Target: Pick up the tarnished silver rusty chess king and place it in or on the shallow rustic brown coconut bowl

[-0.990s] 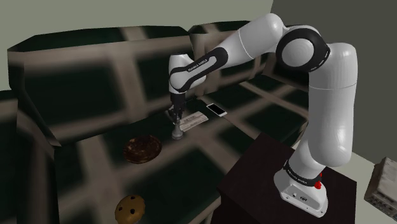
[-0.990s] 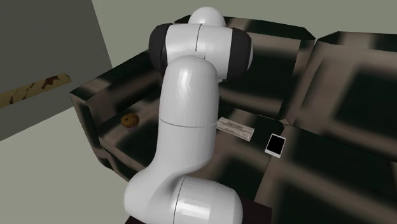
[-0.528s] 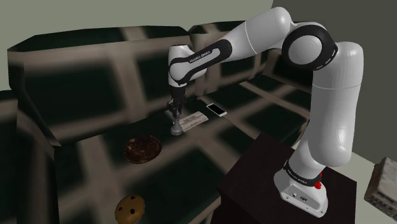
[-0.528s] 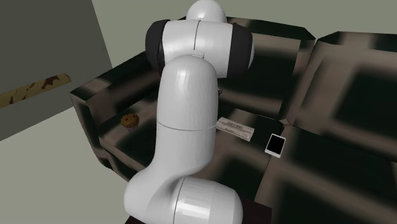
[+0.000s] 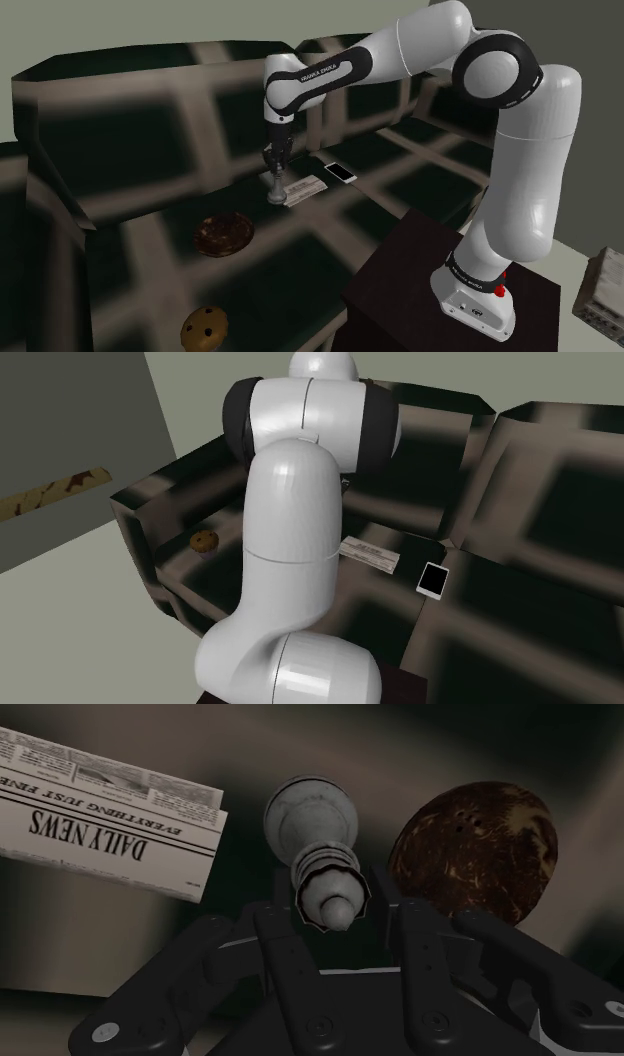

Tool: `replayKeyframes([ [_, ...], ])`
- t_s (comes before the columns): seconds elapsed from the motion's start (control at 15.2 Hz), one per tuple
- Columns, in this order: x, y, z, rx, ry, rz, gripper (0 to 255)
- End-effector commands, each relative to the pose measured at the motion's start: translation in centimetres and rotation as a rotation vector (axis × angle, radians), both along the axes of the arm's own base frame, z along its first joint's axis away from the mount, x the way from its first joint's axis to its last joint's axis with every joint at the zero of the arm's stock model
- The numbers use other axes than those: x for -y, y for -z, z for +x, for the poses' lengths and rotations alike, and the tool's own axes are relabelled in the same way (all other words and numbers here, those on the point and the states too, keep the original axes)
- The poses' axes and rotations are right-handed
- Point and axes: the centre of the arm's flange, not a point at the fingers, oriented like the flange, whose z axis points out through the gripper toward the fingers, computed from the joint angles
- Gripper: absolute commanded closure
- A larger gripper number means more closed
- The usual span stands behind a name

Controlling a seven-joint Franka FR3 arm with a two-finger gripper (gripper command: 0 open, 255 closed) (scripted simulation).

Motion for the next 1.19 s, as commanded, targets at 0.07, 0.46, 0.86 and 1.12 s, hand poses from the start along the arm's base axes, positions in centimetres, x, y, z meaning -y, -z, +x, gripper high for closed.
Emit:
replayKeyframes([
  [0.07,0.0,-1.6,-0.1,0.000,0.000,0.000,255],
  [0.46,-6.2,-3.6,1.1,0.000,0.000,0.000,255],
  [0.86,-13.8,-5.6,2.5,0.000,0.000,0.000,255],
  [1.12,-18.8,-6.9,3.4,0.000,0.000,0.000,255],
])
